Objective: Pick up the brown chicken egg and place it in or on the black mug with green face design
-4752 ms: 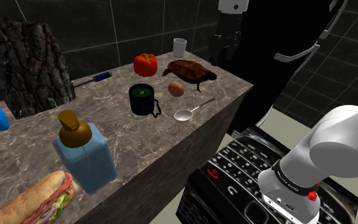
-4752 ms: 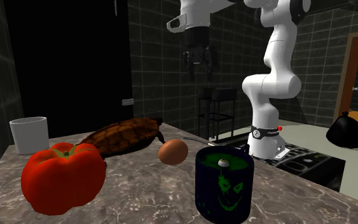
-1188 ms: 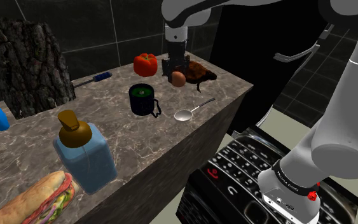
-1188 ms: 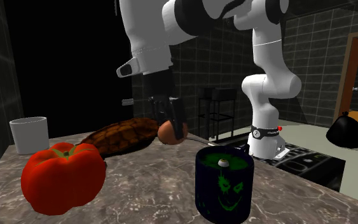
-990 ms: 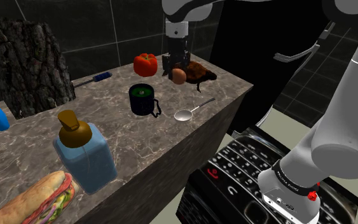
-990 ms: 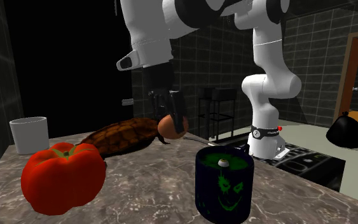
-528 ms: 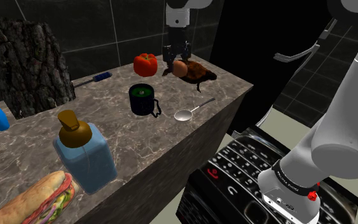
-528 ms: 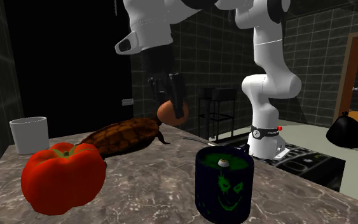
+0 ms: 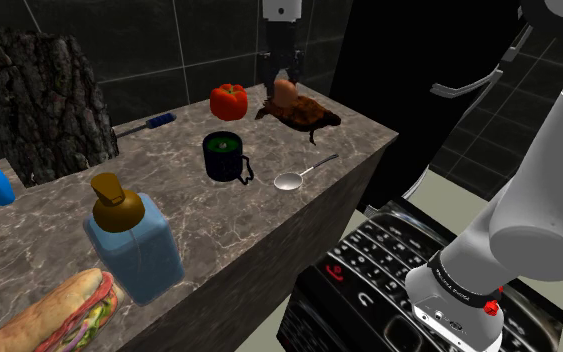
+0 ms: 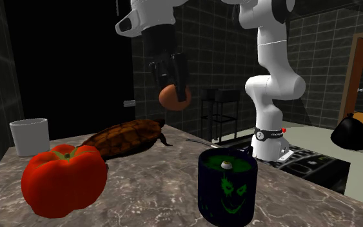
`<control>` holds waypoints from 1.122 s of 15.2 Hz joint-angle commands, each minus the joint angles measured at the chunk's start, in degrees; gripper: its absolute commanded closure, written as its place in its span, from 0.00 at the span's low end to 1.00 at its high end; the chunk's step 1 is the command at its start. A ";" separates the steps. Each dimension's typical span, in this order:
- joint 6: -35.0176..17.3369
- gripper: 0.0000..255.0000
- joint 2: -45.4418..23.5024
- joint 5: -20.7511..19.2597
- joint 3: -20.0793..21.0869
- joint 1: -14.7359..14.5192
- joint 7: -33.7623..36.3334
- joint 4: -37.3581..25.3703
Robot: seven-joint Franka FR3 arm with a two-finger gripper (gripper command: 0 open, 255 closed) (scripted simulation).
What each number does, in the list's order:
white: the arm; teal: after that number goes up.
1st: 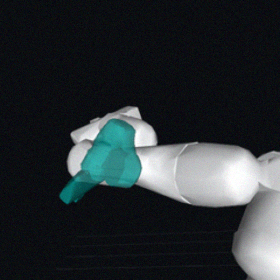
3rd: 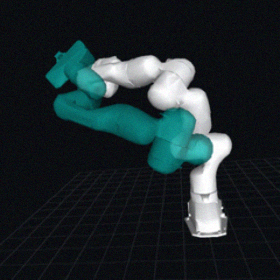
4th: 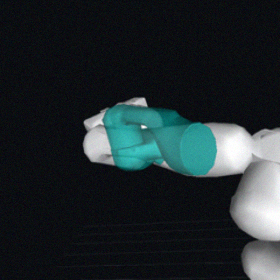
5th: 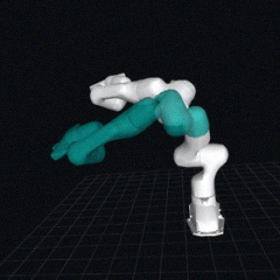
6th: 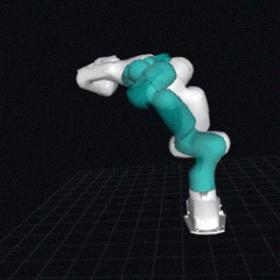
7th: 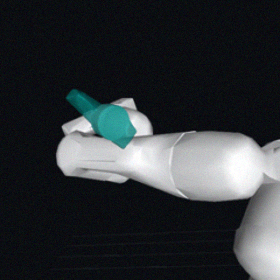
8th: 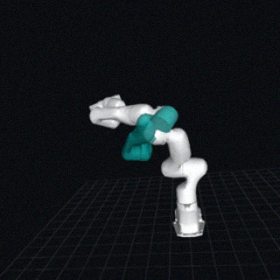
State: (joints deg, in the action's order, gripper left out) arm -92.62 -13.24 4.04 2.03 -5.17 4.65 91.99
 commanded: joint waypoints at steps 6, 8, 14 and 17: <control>2.27 1.00 0.07 0.47 1.56 -2.29 3.96 -2.49; 2.16 1.00 -0.26 0.74 2.58 -3.81 6.45 -2.93; 2.19 1.00 -2.58 1.29 5.50 -8.47 13.95 -6.07; 2.50 1.00 -4.57 1.34 6.88 -10.94 17.77 -8.80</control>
State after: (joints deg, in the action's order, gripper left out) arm -90.14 -17.46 5.33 8.43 -15.25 21.01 83.76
